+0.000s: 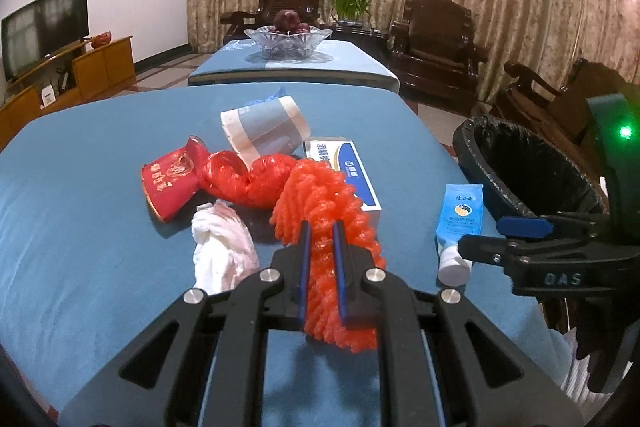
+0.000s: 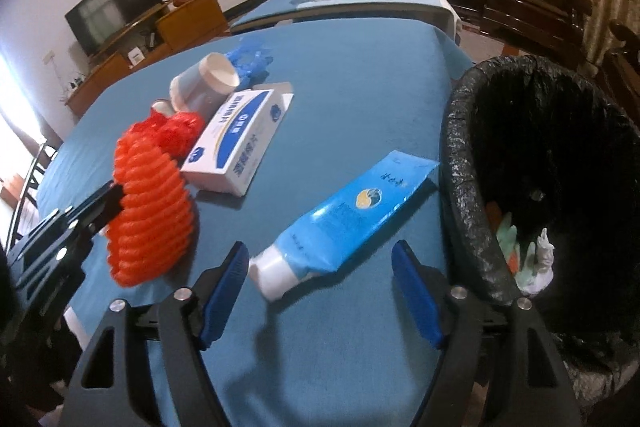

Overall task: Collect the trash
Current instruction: 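Grasp the blue hand-cream tube with the right gripper while the left gripper holds the net, then carry the tube and net over the black bin and open both grippers, then grasp the white tissue with the left gripper, then grasp the white tissue box with the right gripper while the left gripper holds the tissue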

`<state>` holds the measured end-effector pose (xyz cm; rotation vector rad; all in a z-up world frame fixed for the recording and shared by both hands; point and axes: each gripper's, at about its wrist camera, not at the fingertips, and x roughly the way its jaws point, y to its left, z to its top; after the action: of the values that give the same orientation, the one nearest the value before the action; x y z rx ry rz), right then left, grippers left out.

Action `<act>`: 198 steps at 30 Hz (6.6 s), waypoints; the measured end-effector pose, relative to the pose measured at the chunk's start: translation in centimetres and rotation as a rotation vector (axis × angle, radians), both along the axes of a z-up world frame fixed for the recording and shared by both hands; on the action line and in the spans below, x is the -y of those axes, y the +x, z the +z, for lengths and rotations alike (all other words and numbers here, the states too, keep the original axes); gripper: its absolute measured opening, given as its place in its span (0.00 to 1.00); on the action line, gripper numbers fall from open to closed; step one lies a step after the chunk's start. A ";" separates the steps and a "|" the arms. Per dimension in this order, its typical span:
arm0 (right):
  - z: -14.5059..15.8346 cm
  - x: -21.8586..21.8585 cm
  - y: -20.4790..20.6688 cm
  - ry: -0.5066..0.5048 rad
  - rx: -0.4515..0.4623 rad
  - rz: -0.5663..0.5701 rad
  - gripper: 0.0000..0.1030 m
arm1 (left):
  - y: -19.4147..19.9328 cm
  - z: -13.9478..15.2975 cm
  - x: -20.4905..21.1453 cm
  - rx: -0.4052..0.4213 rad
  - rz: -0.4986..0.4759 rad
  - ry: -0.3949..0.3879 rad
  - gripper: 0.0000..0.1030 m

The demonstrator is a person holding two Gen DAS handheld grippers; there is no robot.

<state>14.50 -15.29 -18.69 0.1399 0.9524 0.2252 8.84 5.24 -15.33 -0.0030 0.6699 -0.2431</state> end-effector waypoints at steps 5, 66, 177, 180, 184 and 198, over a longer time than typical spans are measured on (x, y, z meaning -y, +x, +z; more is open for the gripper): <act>-1.0 -0.5 1.0 -0.014 -0.030 0.005 0.51 | 0.3 -0.2 -0.1 -0.006 0.001 -0.006 0.10; 8.6 9.6 -1.7 -0.041 0.175 -0.191 0.14 | 1.4 6.3 10.5 0.109 -0.215 -0.130 0.10; 0.3 -10.2 8.2 -0.207 0.145 -0.086 0.88 | 1.8 0.3 -8.4 -0.011 0.286 0.055 0.21; 0.5 -10.2 8.5 -0.191 0.146 -0.086 0.88 | 2.0 0.1 -8.4 -0.009 0.285 0.049 0.21; -0.1 -10.8 9.1 -0.232 0.126 -0.080 0.88 | 2.2 -0.1 -8.3 -0.010 0.280 0.042 0.21; -0.2 -6.8 9.7 -0.210 0.110 -0.132 0.88 | 2.4 0.1 -7.7 -0.002 0.266 0.037 0.21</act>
<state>24.15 -8.52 -18.93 -0.0028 0.8480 0.0107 11.26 12.96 -15.22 -0.0565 0.6687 0.0252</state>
